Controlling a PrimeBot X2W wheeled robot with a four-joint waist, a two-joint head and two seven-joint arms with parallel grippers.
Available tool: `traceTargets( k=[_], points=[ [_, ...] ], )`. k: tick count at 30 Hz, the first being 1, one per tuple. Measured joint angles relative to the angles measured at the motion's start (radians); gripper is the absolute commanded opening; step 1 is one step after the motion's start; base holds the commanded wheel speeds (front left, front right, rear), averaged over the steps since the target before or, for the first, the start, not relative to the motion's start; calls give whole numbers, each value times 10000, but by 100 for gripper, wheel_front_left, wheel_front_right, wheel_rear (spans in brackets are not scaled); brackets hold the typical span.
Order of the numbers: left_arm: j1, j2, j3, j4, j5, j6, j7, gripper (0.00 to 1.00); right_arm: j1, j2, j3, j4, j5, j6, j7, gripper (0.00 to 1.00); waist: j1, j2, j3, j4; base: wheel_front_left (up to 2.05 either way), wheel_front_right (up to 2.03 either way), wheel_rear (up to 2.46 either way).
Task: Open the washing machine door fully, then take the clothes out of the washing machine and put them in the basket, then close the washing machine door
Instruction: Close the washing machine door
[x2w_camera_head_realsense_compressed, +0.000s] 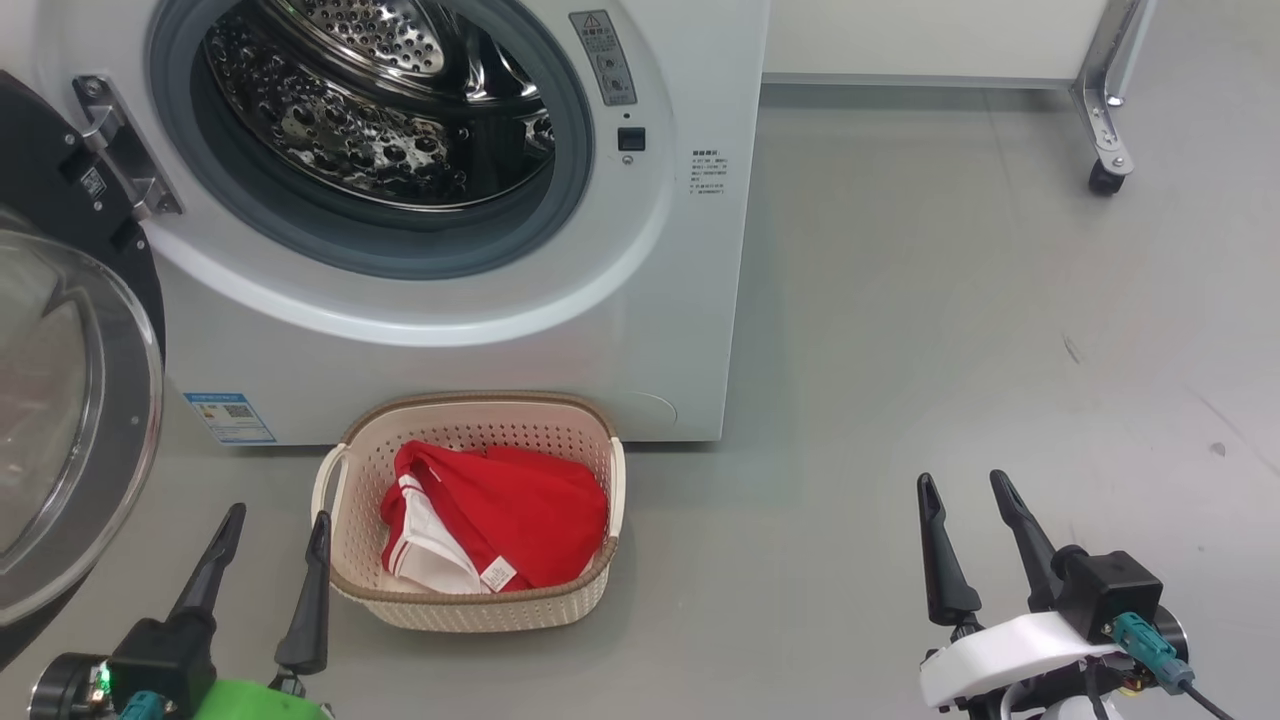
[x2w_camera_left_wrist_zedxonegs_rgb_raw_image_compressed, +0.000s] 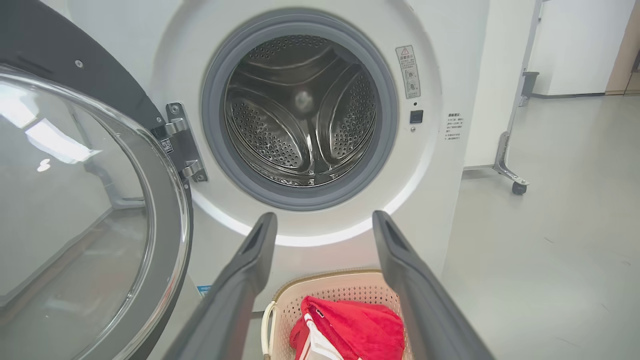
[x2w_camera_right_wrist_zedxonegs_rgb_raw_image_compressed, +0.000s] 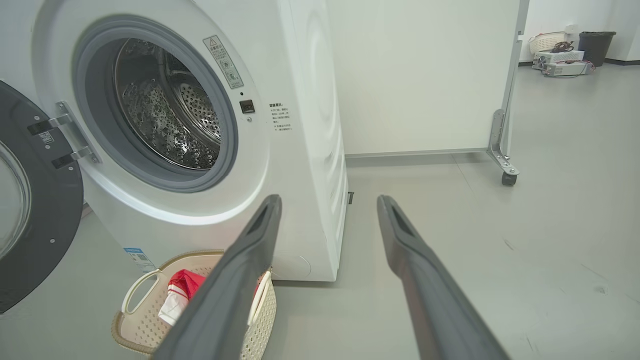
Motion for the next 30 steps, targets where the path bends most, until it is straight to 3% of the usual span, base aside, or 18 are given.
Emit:
traceTargets(
  k=[15,30],
  points=[
    [-2,-17,25,-86,389,-2,-2,100,-1,2,-10,65,0,2,0,100,0,0,-91,45,-120,120,0],
    [1,-25,29,-184,608,-2,-2,100,0,2,-13,90,0,13,0,100,0,0,-166,97,-63,63,0]
  ],
)
